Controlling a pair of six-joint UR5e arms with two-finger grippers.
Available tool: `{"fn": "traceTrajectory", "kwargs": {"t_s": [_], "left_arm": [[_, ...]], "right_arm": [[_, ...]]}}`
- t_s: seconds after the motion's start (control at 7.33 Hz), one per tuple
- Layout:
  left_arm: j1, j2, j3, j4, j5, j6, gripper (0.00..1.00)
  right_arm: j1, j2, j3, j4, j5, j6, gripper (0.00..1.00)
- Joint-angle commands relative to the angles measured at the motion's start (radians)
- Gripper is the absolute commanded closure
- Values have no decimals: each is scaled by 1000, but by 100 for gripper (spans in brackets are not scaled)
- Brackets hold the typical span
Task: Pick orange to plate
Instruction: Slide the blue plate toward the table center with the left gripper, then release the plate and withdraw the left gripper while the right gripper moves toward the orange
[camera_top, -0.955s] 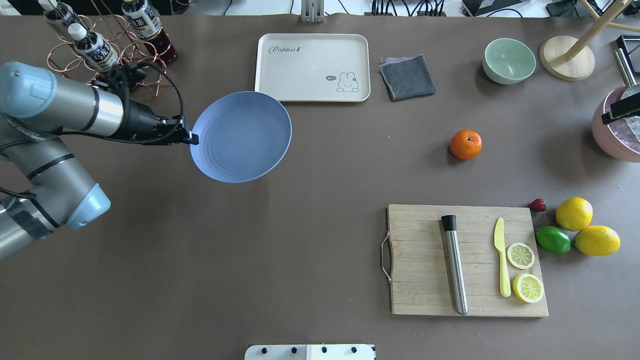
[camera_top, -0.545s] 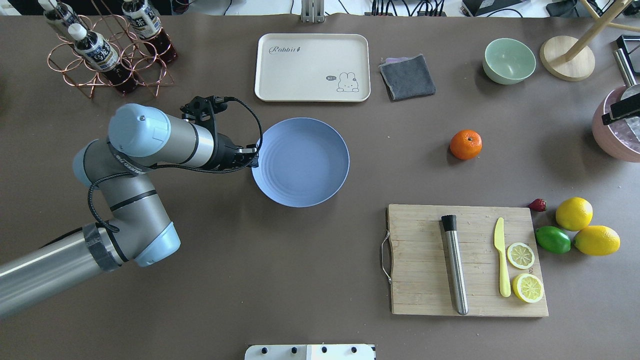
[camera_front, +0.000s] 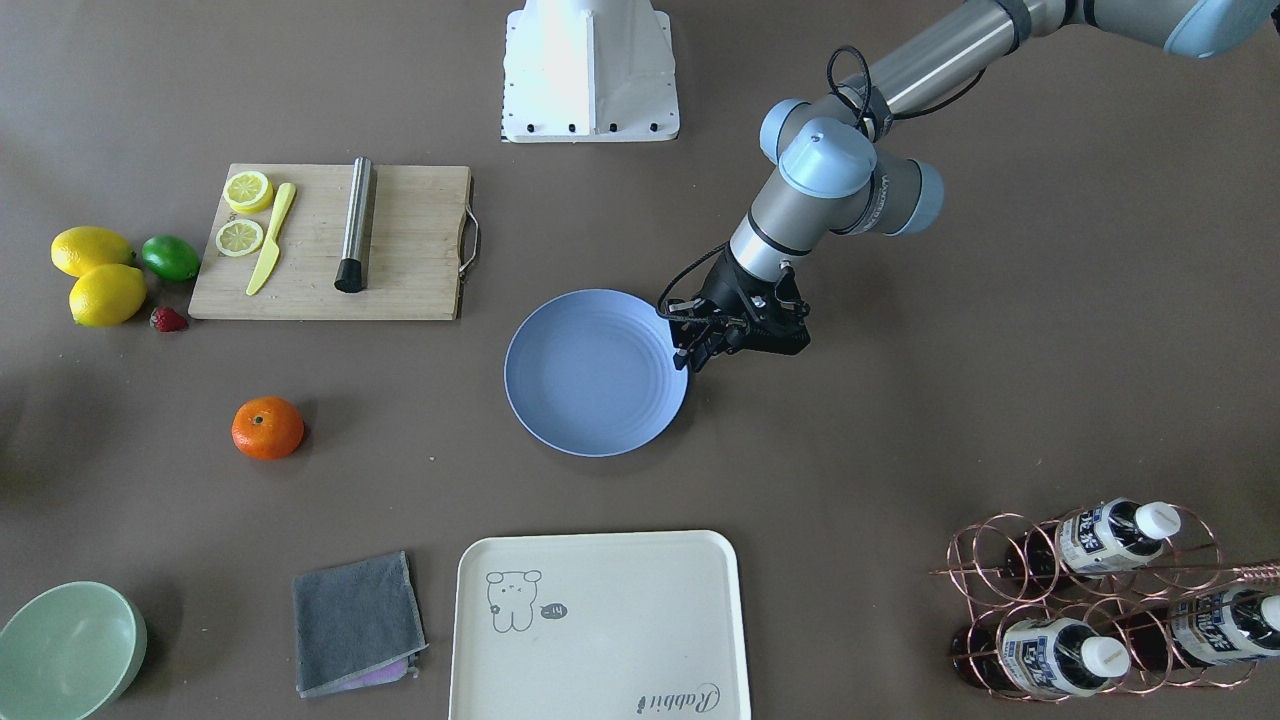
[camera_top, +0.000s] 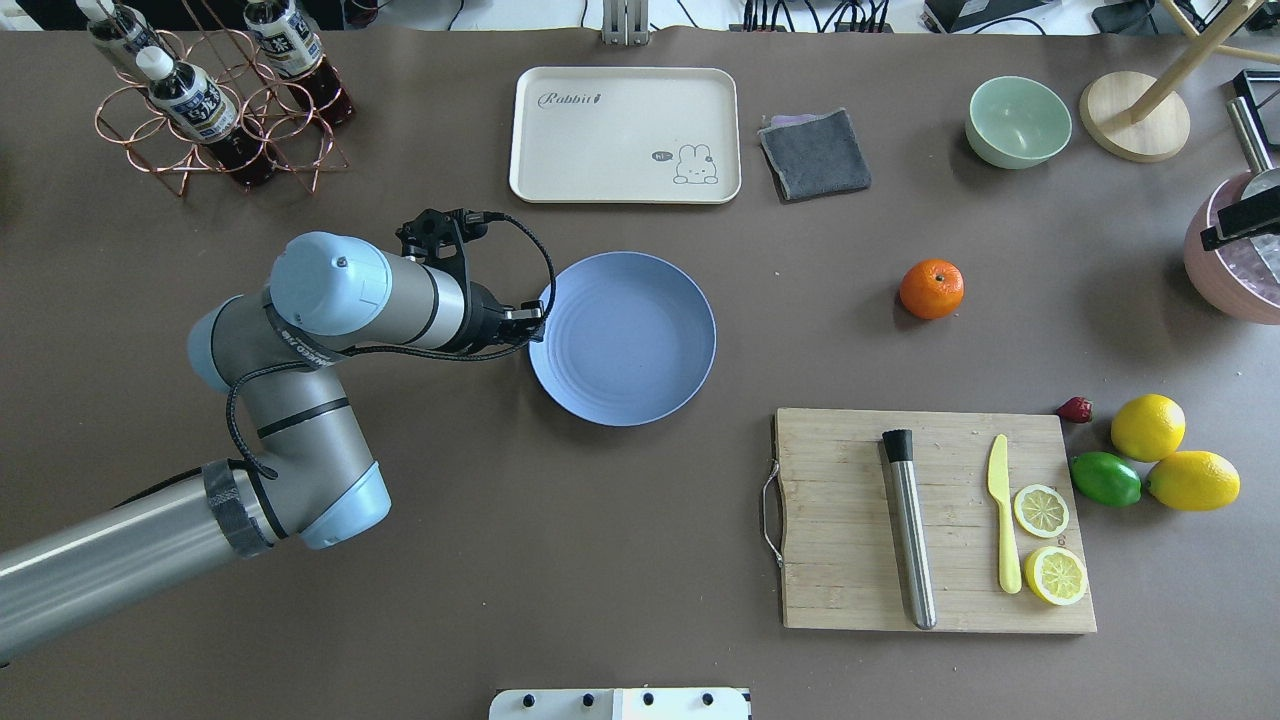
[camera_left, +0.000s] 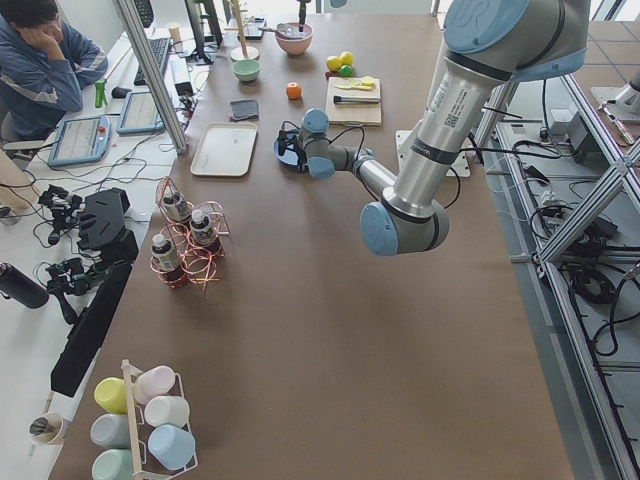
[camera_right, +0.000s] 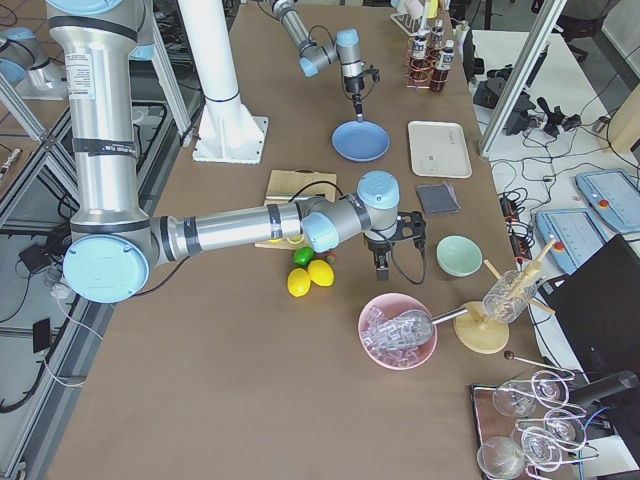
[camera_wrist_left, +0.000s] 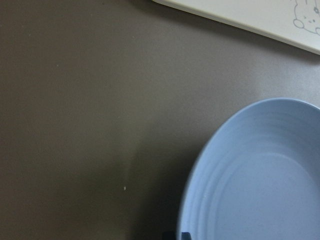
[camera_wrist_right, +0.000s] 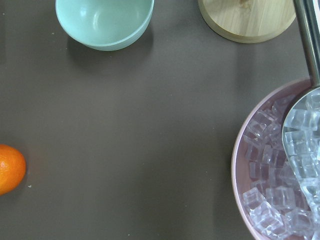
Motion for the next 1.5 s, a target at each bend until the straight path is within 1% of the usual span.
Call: {"fn": "traceTrajectory", "kwargs": {"t_s": [0.0,0.14,0.27,0.41,0.55,0.68,0.82,0.95,1.09,1.23,1.36], "left_arm": [[-110,22,-63,61,-126,46,2],[-214,97,-149,119,-238,135,2],[-324,168,-207,191,-322,280,2],[-433,258,-247,233,-398,454,1],[-541,333,-245,241,-467,628,1],[-633,389,-246,292,-507,797,0],[-733,427,-245,416,-518,1063,0],[-828,434,-246,645,-536,1282,0],[-894,438,-251,778,-523,1402,0],[-914,481,-223,790,-471,1470,0],[-930,503,-184,778,-455,1473,0]], "right_arm": [[-23,53,6,-9,1,87,0],[-73,85,5,-10,-34,162,0],[-134,120,0,-15,-81,220,0],[-194,165,-5,-38,-117,291,0],[-236,223,-5,-117,-162,314,0],[-265,266,-8,-185,-177,316,0],[-283,291,-23,-194,-177,319,0],[-306,297,-41,-190,-177,324,0],[-320,297,-54,-185,-178,322,0],[-334,297,-60,-185,-178,324,0],[-352,299,-80,-182,-192,327,0]]}}
